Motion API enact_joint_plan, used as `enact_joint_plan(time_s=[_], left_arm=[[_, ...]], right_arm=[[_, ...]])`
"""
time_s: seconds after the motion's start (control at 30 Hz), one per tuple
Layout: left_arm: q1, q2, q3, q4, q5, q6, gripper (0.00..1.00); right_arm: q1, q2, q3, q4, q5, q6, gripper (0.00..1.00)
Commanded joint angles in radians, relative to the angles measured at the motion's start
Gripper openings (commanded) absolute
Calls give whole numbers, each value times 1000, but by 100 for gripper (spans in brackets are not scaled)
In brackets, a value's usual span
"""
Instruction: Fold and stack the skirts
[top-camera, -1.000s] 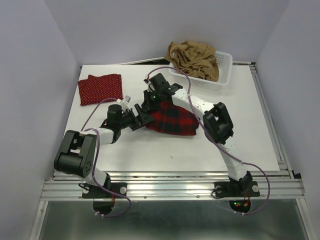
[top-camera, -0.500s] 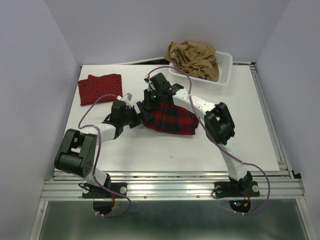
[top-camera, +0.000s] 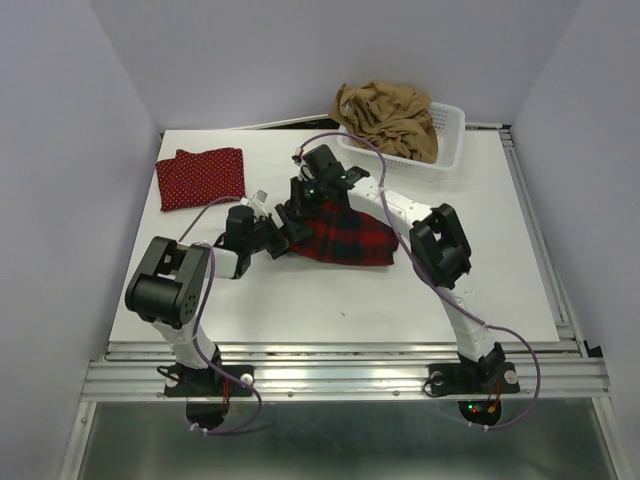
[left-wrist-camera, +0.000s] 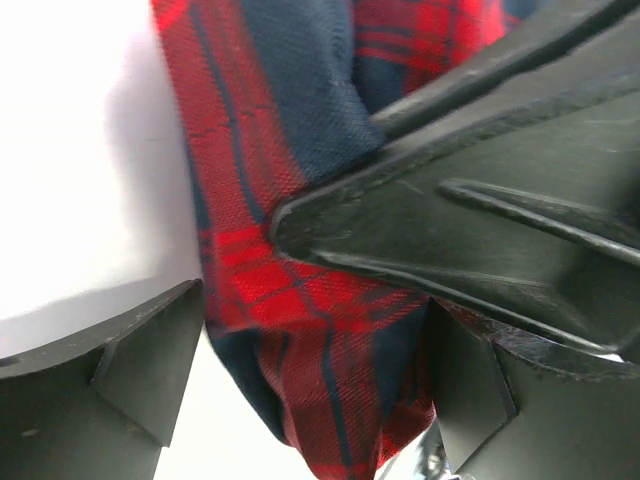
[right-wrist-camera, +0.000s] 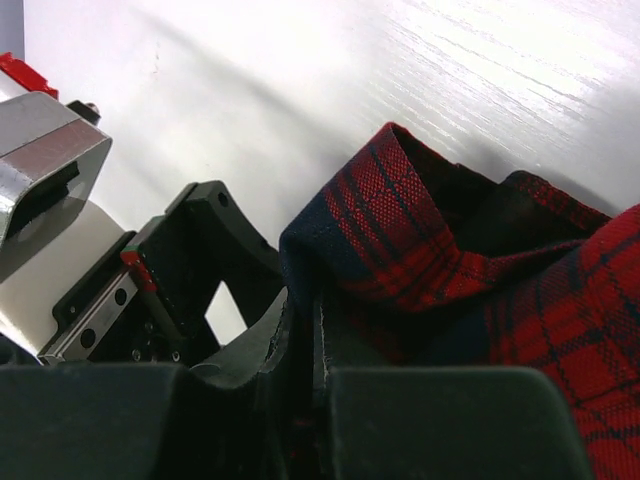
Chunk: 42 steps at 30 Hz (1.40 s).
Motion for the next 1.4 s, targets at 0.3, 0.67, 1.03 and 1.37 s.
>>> enact_joint_plan(time_s=[0.3,0.67,1.03,1.37], left_arm=[[-4,-1,-104,419,39,-176,99],[-3,45,21,207,-56,-69,51],[3,-6,310,-497,-330,446,0],[20,98,674,-760,-564,758,0]], right_arm=[[21,-86,8,77,-63,53,1],[-6,-103,22,129,-124,154,1],[-104,-173,48,118,-43,62,100],[-229,-335,-86,103,-9,-103,100]])
